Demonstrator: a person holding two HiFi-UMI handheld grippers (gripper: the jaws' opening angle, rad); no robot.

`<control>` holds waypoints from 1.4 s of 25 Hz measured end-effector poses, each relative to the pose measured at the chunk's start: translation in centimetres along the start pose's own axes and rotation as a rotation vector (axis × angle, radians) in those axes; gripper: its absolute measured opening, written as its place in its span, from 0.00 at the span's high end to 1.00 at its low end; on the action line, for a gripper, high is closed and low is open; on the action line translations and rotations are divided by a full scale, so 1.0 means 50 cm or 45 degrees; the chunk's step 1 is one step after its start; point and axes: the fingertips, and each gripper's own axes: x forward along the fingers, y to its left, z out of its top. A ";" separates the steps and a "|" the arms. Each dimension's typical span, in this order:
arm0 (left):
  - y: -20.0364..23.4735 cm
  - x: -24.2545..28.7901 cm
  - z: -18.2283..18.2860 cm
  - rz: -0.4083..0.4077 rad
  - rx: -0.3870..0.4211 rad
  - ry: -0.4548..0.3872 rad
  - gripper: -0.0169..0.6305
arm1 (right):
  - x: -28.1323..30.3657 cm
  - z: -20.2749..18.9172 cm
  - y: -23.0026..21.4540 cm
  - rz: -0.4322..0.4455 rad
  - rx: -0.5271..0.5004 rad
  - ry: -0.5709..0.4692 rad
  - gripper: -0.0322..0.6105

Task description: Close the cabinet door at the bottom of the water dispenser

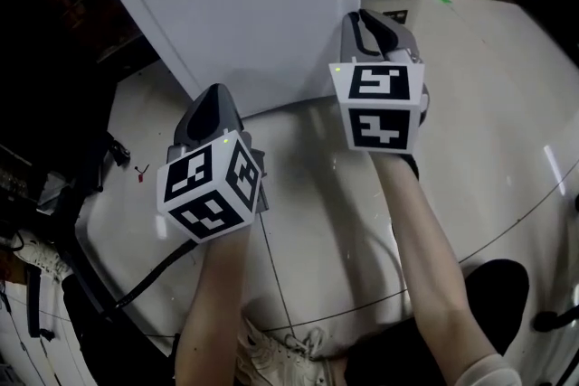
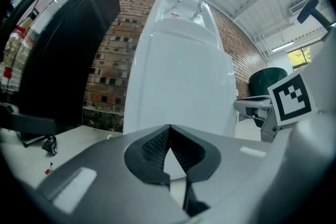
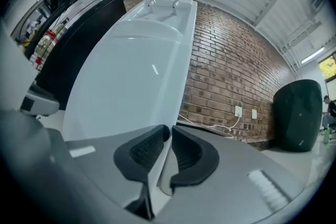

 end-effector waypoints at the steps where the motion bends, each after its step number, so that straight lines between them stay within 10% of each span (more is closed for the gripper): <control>1: 0.002 0.003 0.000 0.003 -0.001 -0.003 0.95 | 0.009 0.000 -0.002 -0.004 -0.013 0.000 0.88; 19: 0.036 -0.021 0.051 0.055 -0.028 -0.048 0.95 | -0.004 0.073 0.024 0.048 -0.054 -0.049 0.93; 35: 0.098 -0.544 0.198 0.108 -0.052 -0.271 0.95 | -0.492 0.302 0.198 0.304 0.124 -0.319 0.92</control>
